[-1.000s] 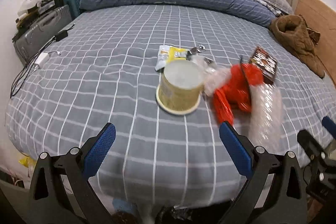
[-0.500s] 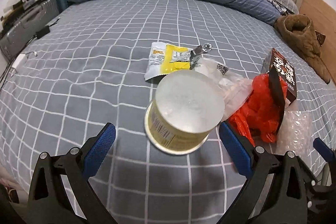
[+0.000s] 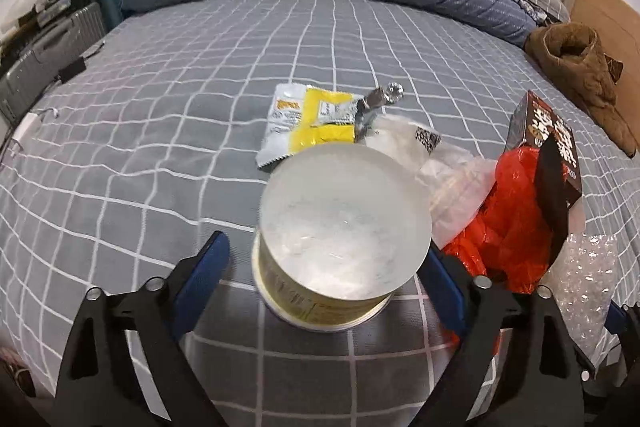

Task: Collect trash
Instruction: 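Grasp the bubble wrap with the right tool while the left tool grasps the yellow cup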

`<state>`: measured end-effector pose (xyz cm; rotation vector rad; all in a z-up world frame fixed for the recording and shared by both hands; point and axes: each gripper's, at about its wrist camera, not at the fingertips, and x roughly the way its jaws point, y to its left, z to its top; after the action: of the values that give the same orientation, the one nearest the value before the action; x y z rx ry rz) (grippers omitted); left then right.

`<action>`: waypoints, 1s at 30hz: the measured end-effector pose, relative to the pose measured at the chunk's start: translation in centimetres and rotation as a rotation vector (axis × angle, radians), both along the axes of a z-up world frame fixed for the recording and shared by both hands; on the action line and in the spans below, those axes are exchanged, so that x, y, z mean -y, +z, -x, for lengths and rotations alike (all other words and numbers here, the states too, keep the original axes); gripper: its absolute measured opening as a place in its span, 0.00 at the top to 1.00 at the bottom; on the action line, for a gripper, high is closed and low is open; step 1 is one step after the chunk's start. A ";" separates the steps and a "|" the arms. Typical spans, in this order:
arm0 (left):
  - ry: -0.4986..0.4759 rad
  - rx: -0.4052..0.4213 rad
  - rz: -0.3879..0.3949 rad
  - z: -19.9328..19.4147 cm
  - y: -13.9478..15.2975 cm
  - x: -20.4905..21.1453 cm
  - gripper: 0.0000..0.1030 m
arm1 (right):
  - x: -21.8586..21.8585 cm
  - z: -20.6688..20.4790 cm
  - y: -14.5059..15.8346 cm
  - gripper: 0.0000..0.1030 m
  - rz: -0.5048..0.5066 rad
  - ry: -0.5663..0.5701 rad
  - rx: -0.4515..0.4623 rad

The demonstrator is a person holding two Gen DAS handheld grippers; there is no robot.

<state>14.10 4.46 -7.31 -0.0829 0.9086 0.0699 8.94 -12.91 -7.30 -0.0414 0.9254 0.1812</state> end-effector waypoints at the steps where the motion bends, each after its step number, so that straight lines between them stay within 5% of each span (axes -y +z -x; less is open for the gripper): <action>1: -0.001 -0.001 0.006 -0.1 -0.1 0.0 0.23 | 0.1 0.0 -0.1 0.49 -0.012 0.006 -0.010; 5: -0.002 0.014 0.033 -0.2 -0.3 -0.2 0.26 | 0.3 0.0 -0.3 0.78 -0.053 0.029 -0.044; 30: -0.027 0.010 0.032 1.9 2.2 -0.1 0.27 | 1.0 1.8 3.5 0.82 -0.065 0.049 0.041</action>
<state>12.17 4.52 -5.12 -0.1006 0.9004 0.0294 7.16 -13.93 -3.83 -0.0080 0.8774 0.2551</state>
